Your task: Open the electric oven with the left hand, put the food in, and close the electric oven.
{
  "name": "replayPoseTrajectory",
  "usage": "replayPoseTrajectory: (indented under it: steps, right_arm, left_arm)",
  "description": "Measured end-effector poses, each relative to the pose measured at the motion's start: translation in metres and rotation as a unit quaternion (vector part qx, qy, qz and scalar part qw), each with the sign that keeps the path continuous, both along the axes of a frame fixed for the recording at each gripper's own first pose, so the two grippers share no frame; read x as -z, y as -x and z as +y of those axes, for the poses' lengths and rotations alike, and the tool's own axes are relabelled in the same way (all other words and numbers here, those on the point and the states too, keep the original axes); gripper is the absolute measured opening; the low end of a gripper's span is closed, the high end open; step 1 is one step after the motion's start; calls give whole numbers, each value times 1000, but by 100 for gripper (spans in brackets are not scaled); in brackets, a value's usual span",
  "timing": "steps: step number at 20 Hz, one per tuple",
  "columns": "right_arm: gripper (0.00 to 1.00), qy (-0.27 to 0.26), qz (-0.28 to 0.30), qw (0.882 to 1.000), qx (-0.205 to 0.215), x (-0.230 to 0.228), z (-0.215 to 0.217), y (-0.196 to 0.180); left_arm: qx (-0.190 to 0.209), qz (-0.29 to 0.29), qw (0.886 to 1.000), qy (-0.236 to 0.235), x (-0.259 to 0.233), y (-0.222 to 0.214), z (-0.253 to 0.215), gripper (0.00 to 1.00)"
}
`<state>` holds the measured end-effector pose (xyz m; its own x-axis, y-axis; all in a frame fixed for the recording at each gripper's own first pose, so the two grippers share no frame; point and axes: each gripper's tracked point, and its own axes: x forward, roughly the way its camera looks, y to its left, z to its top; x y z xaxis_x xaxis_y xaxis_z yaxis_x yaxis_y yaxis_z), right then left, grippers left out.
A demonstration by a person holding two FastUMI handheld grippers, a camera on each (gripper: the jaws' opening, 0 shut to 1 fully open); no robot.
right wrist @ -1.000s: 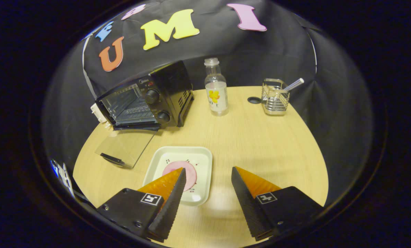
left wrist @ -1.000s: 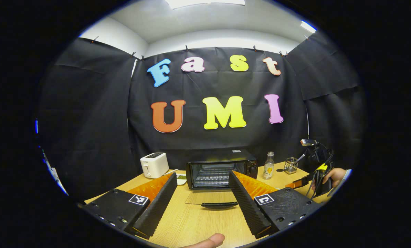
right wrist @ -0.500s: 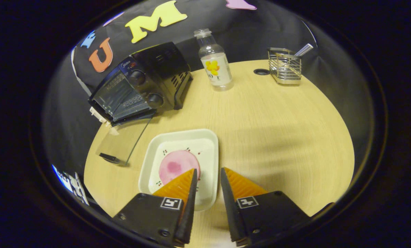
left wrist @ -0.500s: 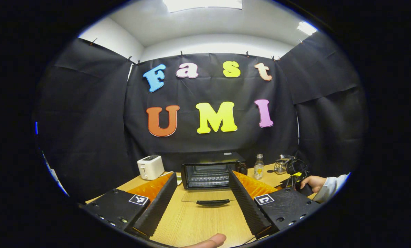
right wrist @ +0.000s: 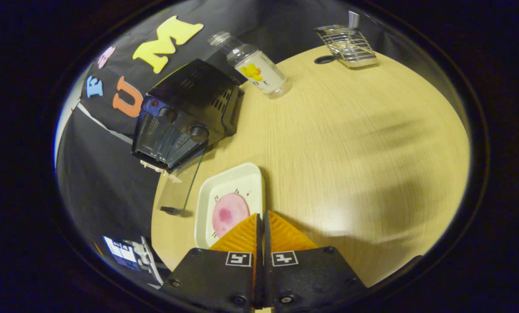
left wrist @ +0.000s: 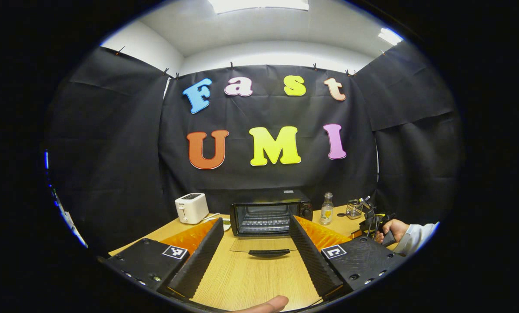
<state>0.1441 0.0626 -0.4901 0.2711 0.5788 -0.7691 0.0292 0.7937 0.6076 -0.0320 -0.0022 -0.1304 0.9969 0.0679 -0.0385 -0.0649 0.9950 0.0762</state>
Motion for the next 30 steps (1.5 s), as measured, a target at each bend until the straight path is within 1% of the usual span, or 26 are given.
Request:
replayPoseTrajectory:
  steps: [4,7,11,13,17,22,26,28,30]
  right_arm:
    - [4,-28,3,999,34,-13,-3,-2]
    - [4,-28,-17,998,50,-39,-17,3]
    - [4,-32,-60,997,34,-96,-8,15]
    - [4,-39,-68,996,31,-117,9,22]
    - [4,-46,-73,995,51,-134,52,19]
    - [4,-42,-75,995,58,-129,108,14]
    - [4,-43,-73,994,72,-121,152,5]
    - [4,-40,-69,993,91,-114,168,-4]
    - [4,-36,-64,989,132,-104,182,-13]
  left_arm:
    - [-4,-4,1000,-1,-6,5,2,96]
    - [1,2,1000,0,-2,9,-3,96]
    - [12,2,1000,-5,1,13,-8,96]
    - [12,-1,1000,-7,0,17,-4,96]
    - [4,0,1000,1,5,22,8,96]
    - [0,7,1000,-1,18,27,25,96]
    - [-9,12,1000,1,24,22,46,96]
    - [-14,13,1000,2,24,20,56,96]
    - [-17,14,1000,3,26,14,64,96]
